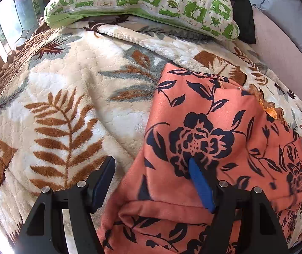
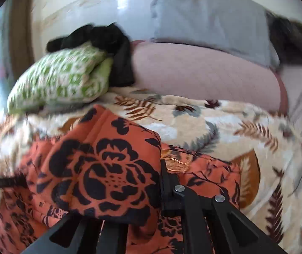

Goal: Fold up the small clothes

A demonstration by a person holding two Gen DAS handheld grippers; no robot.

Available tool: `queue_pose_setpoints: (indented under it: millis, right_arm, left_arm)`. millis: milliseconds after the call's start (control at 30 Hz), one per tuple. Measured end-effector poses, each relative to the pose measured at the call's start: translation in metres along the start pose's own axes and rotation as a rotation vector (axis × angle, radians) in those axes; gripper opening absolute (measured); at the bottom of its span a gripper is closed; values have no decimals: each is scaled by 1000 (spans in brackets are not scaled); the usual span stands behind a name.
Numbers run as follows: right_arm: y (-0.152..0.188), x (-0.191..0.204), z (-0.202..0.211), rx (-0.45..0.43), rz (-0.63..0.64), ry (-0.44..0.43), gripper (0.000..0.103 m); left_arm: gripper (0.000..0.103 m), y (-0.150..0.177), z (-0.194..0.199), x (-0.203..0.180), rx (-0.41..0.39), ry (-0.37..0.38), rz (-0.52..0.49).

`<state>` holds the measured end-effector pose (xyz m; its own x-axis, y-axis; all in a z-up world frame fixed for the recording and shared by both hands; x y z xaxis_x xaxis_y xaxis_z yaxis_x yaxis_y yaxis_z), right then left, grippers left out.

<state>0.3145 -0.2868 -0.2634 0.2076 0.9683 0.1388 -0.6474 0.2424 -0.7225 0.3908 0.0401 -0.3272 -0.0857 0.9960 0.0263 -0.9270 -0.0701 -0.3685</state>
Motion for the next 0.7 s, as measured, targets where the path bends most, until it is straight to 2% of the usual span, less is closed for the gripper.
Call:
queue_pose_setpoints:
  millis: [67,133,200,233,267,300,367,433,533,600,667,700]
  right_arm:
    - [15,-48,6,20,-183,-18,7]
    - [46,-83,5,79,-342,-33,11]
    - [82,-102,2,180,-487,-72,14]
    - [92,-105,6,183,-520,-109,14]
    - [94,-109,15,139,-531,-134,14]
    - [92,-114,27,91,-548,-119,16]
    - [83,-124,47,14,-563,-34,19]
    - [68,-125,62,-60,-516,8,19]
    - [54,-109,71,-119,-394,50,19]
    - [51,-94,54,-71,-358,-24,19]
    - [66,-86,14,98,-349,-74,20]
    - [83,-86,-4,201,-344,-51,18]
  left_arm:
    - [74,0,1,-3,-26,-49,-22]
    - [74,-1,1,-6,-42,-79,-47]
    - [74,-1,1,-6,-53,-94,-60]
    - [74,-1,1,-5,-55,-97,-62]
    - [74,-1,2,-4,-59,-103,-60]
    - [74,-3,4,-2,-72,-117,-56]
    - [74,-6,12,1,-127,-168,-64]
    - [74,-11,23,-2,-190,-206,-86]
    - [74,-11,35,-20,-247,-162,-136]
    - [74,-6,31,-34,-231,-143,-186]
    - [74,2,19,-45,-196,-174,-247]
    - [74,7,10,-47,-166,-197,-282]
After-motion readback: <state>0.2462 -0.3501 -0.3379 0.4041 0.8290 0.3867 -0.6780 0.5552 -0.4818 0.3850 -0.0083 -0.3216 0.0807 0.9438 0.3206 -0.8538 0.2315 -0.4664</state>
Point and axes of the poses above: each gripper's, at about its wrist camera, not at the fingertips, and z roughly against the way its jaws point, x to its left, y to its underside, the point moved 8 cm from there along -z, roughly the way its jaws point, and after that the axes turned 10 degrees about -y, right-handed, at the moved point
